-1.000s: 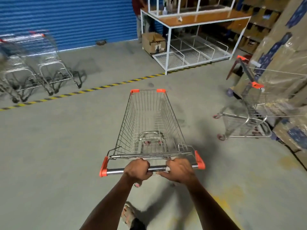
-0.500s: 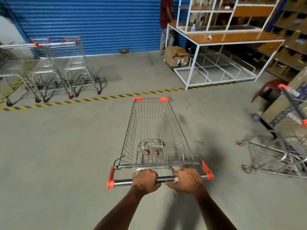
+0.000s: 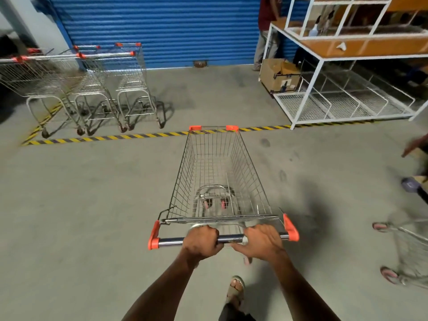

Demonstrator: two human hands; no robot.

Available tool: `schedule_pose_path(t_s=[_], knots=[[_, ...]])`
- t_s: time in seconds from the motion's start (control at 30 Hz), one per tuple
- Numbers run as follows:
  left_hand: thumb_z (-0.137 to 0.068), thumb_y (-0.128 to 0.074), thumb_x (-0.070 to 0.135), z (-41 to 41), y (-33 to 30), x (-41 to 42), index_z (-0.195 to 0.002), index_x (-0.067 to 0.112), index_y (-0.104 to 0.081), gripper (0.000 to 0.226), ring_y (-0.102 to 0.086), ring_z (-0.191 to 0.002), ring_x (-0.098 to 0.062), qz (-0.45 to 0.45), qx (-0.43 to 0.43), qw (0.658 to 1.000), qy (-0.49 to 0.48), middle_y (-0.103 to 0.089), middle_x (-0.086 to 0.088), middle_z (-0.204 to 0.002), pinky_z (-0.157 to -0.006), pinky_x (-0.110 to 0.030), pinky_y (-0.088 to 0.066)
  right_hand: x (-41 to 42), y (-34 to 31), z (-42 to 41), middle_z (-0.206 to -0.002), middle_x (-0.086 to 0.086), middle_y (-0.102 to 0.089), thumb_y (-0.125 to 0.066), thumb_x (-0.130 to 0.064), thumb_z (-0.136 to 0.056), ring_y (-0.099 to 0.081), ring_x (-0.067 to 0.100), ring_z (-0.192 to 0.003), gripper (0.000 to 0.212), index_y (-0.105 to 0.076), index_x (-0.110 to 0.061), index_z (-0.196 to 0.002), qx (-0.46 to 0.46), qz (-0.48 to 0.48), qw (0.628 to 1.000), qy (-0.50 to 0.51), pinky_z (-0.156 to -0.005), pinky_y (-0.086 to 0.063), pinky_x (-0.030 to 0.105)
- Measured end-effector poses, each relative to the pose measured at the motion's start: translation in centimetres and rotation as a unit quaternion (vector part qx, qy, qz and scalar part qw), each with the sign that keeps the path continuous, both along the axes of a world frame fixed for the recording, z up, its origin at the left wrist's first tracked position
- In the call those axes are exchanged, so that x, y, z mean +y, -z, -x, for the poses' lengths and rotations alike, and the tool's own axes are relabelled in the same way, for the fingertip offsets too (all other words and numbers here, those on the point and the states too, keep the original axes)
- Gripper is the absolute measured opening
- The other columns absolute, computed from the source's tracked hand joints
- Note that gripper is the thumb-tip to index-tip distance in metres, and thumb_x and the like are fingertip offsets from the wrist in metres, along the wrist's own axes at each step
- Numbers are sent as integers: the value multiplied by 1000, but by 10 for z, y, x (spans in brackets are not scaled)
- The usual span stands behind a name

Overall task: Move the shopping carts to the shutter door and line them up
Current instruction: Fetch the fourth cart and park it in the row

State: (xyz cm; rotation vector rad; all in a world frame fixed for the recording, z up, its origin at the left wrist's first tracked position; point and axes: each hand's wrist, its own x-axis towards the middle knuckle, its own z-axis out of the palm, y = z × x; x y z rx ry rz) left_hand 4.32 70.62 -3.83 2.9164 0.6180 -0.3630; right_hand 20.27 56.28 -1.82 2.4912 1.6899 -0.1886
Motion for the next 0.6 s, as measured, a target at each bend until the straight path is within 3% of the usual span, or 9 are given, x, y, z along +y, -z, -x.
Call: schedule_pose_path(t_s=[0.2,0.4,0.53,0.6], knots=[[-88,-50,52,-41,-7,95,-96,16,-72,43,-69,-79,-26,25,3,998,-49,-74,-6,-87,-73,-34,-57,103,4,-50,-79,0,-72,-33,-94,-80,-70,23,-76,77,-63,-23,-84,15,-25,999,-41,-70,-47,33],[-83,-57,59,-76,-14,188,-93,21,-70,41,-64,-69,-17,40,-4,994,-99,-72,1,-81,-63,-27,-51,200,3,-95,-86,3,-74,-31,-96,-80,-71,27,-82,83,-68,-22,-89,23,-26,996,-81,-72,-48,36],[-79,-41,72,-98,-14,246,-84,24,-65,54,-62,-65,-16,-35,17,985,-169,-65,6,-73,-63,-28,-52,268,2,-116,-87,4,-74,-34,-94,-82,-71,28,-84,81,-70,-22,-91,36,-29,994,-98,-70,-42,36],[-83,-45,67,-110,-12,272,-87,24,-64,47,-62,-69,-18,-58,39,975,-212,-64,5,-77,-65,-29,-49,301,2,-127,-88,4,-74,-32,-93,-83,-71,28,-84,81,-70,-22,-94,37,-38,994,-100,-71,-47,36]])
